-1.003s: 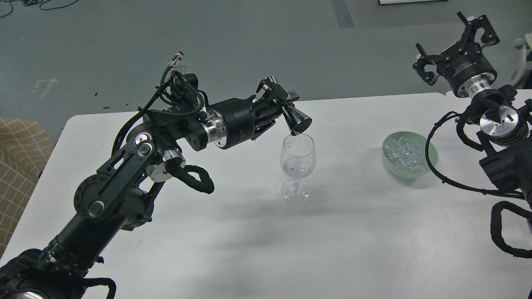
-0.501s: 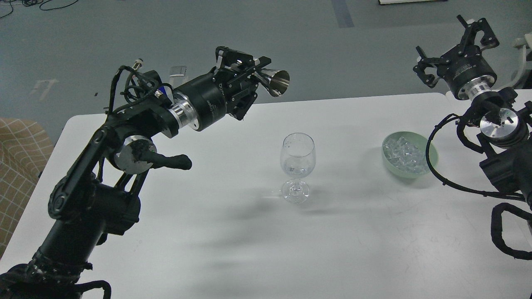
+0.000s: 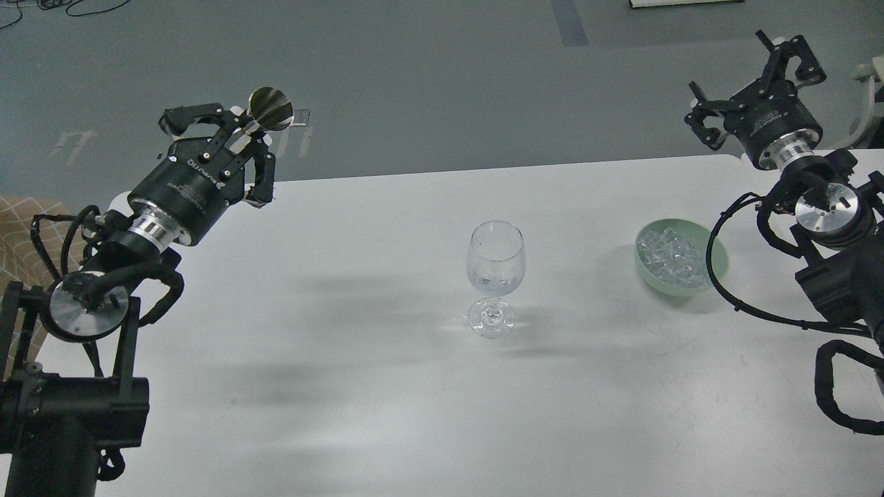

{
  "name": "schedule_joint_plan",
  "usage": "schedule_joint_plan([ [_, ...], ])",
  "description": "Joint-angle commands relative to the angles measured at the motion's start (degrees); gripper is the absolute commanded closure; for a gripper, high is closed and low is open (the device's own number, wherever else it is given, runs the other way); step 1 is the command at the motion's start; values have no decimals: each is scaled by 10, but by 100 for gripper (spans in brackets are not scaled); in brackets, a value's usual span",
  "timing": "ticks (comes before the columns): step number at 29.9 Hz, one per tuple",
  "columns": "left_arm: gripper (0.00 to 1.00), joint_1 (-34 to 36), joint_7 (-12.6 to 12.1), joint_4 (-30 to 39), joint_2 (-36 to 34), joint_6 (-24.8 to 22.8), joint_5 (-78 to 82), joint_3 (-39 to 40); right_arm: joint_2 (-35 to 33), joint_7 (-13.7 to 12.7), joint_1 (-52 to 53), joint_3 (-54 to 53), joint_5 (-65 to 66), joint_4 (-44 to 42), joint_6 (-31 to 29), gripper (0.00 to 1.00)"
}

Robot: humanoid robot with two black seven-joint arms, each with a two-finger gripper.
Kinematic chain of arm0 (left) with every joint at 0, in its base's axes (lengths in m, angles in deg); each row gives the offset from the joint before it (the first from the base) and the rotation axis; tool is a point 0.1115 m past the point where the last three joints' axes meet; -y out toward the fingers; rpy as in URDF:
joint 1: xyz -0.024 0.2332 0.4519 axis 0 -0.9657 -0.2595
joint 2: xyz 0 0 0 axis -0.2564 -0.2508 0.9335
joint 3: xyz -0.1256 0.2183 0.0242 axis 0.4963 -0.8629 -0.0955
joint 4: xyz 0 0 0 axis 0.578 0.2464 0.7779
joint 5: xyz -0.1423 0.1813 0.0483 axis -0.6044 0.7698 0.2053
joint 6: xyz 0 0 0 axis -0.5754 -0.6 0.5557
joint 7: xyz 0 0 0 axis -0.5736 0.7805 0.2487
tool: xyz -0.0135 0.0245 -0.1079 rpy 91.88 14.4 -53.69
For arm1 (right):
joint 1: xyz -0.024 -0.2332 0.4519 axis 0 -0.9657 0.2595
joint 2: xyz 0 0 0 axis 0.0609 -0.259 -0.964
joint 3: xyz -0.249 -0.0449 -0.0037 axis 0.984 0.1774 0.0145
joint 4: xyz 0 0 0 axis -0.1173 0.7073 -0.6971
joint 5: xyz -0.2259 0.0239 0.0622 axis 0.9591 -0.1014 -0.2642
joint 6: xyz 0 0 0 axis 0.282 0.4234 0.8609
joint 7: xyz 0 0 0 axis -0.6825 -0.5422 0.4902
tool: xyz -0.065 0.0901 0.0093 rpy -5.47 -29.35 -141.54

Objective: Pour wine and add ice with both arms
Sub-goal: 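Lower the jigger back onto the table and open the left gripper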

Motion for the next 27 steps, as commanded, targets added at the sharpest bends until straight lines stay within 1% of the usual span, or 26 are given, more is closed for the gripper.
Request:
schedule_joint_plan([
  [1, 100, -25, 0, -4, 7, 47, -54, 34, 0, 0, 1, 0, 1, 0, 0, 0],
  [3, 100, -24, 0, -7, 9, 68, -71, 37, 1, 0, 1, 1, 1, 0, 0, 0],
  [5, 99, -23, 0, -28, 9, 88, -98, 58, 3, 0, 1, 1, 1, 0, 0, 0],
  [9, 99, -32, 0, -53, 15, 91, -109, 101, 8, 0, -1, 2, 1, 6, 2, 0],
  [13, 99, -114, 0, -55, 18, 84, -112, 138, 3, 0, -26, 1, 1, 28, 2, 0],
  [20, 98, -140, 0, -74, 36, 74, -157, 167, 3, -1, -31, 1, 1, 32, 3, 0],
  [23, 98, -142, 0, -91, 52, 60, -160, 166, 3, -1, -30, 1, 1, 36, 14, 0],
  [27, 98, -142, 0, -133, 67, 43, -157, 159, 3, -2, -30, 1, 2, 54, 25, 0],
])
